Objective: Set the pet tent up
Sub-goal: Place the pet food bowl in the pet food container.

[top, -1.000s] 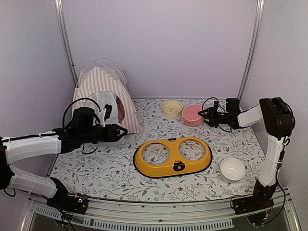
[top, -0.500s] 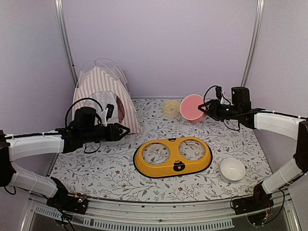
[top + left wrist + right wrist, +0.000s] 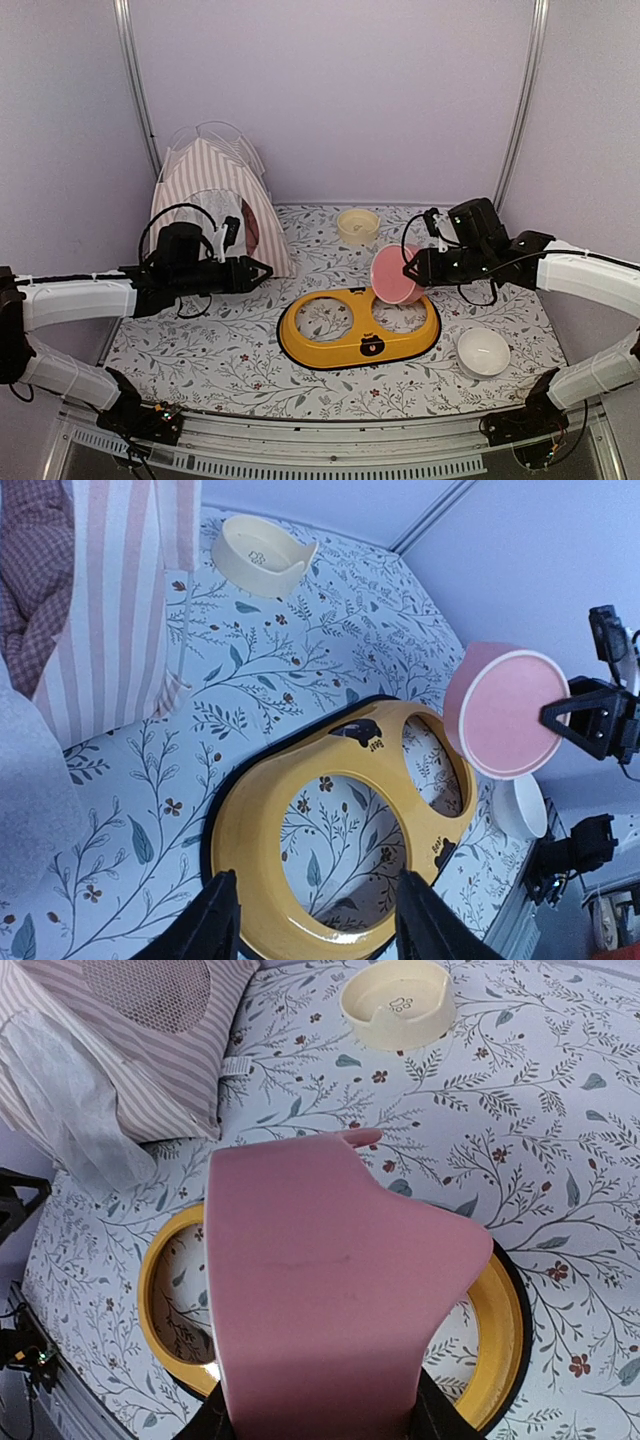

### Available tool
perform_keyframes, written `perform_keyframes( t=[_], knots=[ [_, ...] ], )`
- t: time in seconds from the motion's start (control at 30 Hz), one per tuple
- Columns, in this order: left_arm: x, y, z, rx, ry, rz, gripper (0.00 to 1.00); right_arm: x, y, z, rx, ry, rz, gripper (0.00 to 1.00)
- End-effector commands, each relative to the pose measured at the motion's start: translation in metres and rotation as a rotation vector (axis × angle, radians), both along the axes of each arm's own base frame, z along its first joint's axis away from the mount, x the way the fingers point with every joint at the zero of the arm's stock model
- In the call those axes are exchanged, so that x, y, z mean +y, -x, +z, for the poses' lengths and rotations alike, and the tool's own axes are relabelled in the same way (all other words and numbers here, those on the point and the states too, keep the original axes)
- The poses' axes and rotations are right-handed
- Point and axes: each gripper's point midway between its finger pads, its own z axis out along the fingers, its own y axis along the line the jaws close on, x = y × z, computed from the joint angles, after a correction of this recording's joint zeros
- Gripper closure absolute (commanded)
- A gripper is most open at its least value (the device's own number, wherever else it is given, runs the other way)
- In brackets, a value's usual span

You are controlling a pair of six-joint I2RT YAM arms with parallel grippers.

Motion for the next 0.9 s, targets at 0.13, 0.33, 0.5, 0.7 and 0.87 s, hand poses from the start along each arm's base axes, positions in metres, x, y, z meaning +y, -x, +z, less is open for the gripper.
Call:
perform_keyframes(
  t=[0.13, 0.33, 0.5, 0.7, 0.87],
  knots=[
    [-0.010, -0.006, 0.019, -0.048, 0.033, -0.021, 0.46, 0.003, 0.008, 0.024, -0.099, 0.171, -0.040, 0.96],
    [-0.009, -0.005, 0.018, -0.045, 0.035, -0.015, 0.46, 0.007, 0.016, -0.003, -0.068, 0.327, -0.027, 0.96],
    [-0.010, -0.006, 0.018, -0.043, 0.037, -0.016, 0.46, 0.009, 0.014, -0.013, -0.064, 0.419, -0.041, 0.94],
    [-0.009, -0.006, 0.017, -0.042, 0.036, -0.011, 0.46, 0.020, 0.014, -0.024, -0.051, 0.445, -0.006, 0.78],
    [-0.008, -0.004, 0.015, -0.036, 0.033, -0.010, 0.46, 0.028, 0.015, -0.034, -0.037, 0.467, 0.028, 0.69]
  ],
)
